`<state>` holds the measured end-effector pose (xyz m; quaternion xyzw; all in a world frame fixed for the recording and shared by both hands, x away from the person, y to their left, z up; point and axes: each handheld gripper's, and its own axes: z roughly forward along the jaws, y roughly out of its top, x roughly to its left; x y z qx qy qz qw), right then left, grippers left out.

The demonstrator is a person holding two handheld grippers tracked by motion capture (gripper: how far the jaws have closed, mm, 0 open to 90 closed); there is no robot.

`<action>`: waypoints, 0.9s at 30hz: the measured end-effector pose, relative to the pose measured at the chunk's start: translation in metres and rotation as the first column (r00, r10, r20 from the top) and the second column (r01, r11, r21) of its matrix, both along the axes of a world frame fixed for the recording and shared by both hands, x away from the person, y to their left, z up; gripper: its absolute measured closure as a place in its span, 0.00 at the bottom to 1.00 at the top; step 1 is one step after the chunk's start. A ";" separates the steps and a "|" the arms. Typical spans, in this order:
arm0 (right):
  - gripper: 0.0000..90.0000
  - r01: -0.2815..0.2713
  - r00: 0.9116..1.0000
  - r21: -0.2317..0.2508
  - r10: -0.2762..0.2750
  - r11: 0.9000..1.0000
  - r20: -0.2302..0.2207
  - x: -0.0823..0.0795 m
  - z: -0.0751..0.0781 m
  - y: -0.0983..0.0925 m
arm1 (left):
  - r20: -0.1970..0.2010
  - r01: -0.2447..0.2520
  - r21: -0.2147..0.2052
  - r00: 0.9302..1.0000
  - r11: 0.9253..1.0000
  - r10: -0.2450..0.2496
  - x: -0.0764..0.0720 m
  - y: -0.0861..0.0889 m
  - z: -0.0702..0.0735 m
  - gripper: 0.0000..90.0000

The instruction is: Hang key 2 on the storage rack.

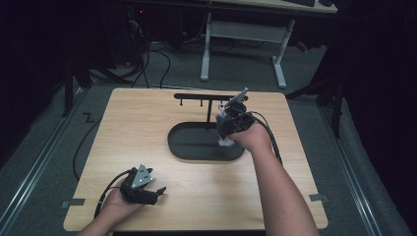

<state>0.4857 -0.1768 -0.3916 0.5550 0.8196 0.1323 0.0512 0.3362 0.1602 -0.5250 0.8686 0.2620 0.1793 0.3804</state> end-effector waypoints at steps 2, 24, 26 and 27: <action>0.36 0.006 1.000 0.003 -0.007 1.000 0.009 0.000 0.000 0.001 | 0.001 -0.002 -0.003 1.000 1.000 0.002 0.000 0.000 0.000 0.20; 0.44 -0.043 0.973 0.052 0.030 0.998 0.231 -0.073 -0.025 -0.017 | 0.001 -0.003 -0.008 1.000 1.000 0.003 -0.002 -0.005 0.000 0.20; 0.44 -0.057 0.962 0.052 0.041 0.997 0.270 -0.083 -0.030 -0.019 | 0.004 -0.003 -0.005 1.000 1.000 0.003 -0.002 -0.006 0.000 0.21; 0.44 -0.058 0.957 0.057 0.040 0.997 0.288 -0.088 -0.033 -0.020 | 0.003 -0.006 -0.009 1.000 1.000 0.006 -0.002 -0.006 0.000 0.21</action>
